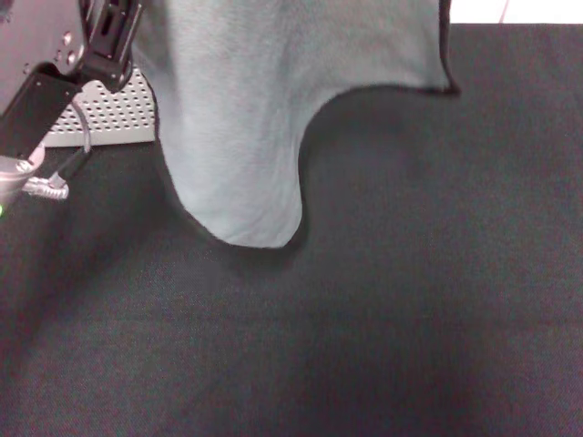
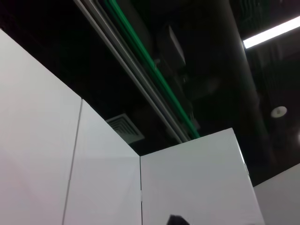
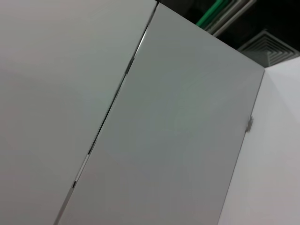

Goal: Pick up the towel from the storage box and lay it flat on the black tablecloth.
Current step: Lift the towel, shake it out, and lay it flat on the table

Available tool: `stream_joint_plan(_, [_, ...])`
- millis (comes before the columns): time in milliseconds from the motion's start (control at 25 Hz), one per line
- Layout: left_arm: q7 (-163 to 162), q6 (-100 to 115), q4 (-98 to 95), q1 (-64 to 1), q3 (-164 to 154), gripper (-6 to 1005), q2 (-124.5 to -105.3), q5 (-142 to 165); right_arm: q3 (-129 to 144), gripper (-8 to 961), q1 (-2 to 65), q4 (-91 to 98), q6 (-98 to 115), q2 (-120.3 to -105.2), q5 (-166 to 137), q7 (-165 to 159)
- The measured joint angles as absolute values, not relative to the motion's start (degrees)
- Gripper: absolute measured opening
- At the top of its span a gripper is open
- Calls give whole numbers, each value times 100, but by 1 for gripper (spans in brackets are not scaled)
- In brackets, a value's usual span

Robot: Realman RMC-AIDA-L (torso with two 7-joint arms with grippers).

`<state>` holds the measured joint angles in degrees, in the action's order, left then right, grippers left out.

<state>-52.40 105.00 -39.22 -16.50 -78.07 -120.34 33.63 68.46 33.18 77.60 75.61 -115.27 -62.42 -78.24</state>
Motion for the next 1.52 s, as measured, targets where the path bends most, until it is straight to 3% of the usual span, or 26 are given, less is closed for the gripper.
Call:
stream_joint_plan(360, [-5269,10515,-3763,-1565,-8056,129,-12032,3348,6685,6,3377,8609,7253,-11453,-6738,-8299])
stream_joint_plan(440, [-5262,10515,-3664,-1577,-8070,343,-12035,3357,6605,6,3429,8787,7230,-11470,-6954,-8457])
stream_joint_plan(720, [-5171,10505,-2756,-1948,-8130,491,-12019,3417,6425,6,3594,9164,7185,-11486,-7332,-8772])
stream_joint_plan(1120, [-4517,10455,-1913,-2194,-8148,680,-12032,3607,6273,6,3777,9690,7093,-11382,-7384,-9007])
stream_joint_plan(1320, [-4457,10461,-1895,-2110,-8126,682,-12039,3581,6112,6,3889,9769,7180,-11273,-7382,-9204])
stream_joint_plan(1520, [-4455,10478,-1863,-2060,-8137,680,-12041,3579,6070,6,3902,9869,7175,-11257,-7374,-9229])
